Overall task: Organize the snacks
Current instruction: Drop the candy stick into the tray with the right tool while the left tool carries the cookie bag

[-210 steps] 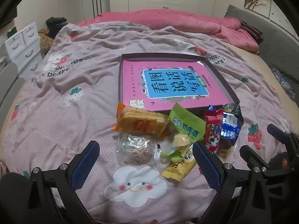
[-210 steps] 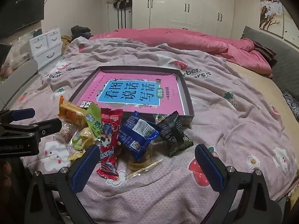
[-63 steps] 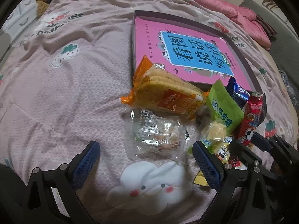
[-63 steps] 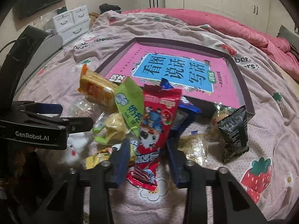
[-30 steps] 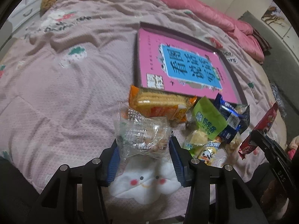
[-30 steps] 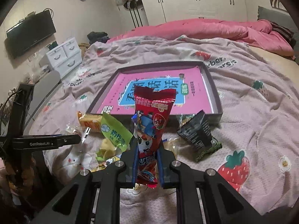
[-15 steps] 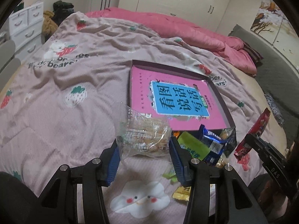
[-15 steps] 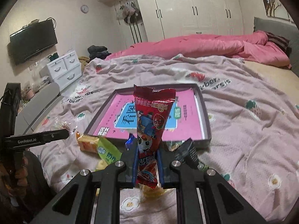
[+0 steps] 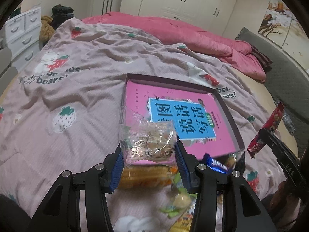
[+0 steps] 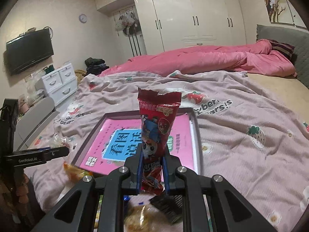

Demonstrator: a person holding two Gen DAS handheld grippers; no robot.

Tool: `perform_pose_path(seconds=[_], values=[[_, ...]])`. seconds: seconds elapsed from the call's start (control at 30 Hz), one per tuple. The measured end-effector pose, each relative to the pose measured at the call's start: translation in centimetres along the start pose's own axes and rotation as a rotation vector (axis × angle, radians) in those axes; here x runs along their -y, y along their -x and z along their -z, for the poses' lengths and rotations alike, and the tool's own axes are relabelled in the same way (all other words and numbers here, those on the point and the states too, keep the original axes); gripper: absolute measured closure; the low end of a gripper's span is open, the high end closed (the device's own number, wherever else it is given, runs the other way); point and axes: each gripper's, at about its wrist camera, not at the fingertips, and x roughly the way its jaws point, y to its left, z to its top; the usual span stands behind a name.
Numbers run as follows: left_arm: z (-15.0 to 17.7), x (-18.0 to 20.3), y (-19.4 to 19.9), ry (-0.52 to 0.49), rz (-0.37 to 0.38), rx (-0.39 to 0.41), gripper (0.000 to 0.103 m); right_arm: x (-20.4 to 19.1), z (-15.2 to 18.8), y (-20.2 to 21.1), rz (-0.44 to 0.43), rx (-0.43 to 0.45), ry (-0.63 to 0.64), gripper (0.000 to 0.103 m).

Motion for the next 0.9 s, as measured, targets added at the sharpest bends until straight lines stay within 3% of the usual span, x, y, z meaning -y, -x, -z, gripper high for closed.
perform_pose_path(seconds=[0.37, 0.9], values=[[-2.5, 0.7, -4.1, -0.011, -0.013, -0.006, 0.051, 2.1, -0.5, -4.5, 0.029, -0.076, -0.009, 0.086], [-1.7, 0.5, -8.4, -0.032, -0.021, -0.095, 0.051, 2.5, 1.5, -8.8, 0.041, -0.229, 0.02, 0.086]])
